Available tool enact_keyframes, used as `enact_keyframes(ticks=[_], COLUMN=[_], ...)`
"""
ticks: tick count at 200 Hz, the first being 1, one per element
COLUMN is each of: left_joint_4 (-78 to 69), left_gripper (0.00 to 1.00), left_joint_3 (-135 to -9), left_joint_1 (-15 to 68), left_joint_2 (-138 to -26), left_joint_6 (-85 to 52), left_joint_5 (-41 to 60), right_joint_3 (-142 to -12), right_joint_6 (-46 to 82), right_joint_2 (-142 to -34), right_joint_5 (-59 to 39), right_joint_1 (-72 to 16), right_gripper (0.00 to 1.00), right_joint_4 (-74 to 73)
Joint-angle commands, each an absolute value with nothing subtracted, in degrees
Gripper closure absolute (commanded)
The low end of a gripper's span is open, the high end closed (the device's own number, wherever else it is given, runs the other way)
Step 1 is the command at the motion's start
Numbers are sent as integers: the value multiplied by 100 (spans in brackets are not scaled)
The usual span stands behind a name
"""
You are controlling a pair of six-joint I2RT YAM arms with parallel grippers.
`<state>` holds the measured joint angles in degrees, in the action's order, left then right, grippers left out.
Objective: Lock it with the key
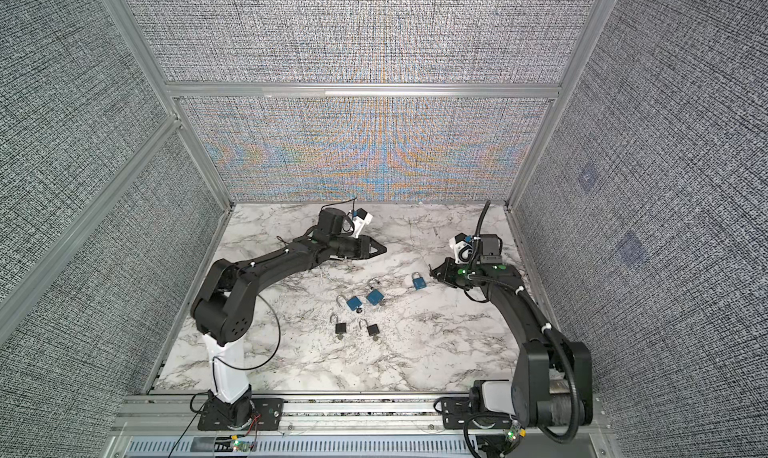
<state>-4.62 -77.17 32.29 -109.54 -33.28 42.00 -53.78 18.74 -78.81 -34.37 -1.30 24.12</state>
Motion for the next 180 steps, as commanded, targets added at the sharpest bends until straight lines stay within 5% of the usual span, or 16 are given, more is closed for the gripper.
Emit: enact_keyframes(ticks=[1, 73, 180], left_joint_4=[-1549, -2175, -2294], left_gripper=[71, 71, 71], left_joint_3=[-7096, -5792, -5650], left_joint_1=[3132, 2866, 2806], left_joint_2=[-10428, -9497, -9553], left_joint_6=[-3551, -3841, -3891], left_joint_5=[4152, 4113, 4216], right_joint_3=[-5588, -5948, -5907], right_joint_6=[1575, 1347, 1497], right_joint_2=[-8274, -9581, -10287], right_joint_5=[-3331, -3051, -2817], right_joint_1=[-127, -132, -236], right_gripper=[100, 100, 100], right_joint_4=[2285, 1959, 1543])
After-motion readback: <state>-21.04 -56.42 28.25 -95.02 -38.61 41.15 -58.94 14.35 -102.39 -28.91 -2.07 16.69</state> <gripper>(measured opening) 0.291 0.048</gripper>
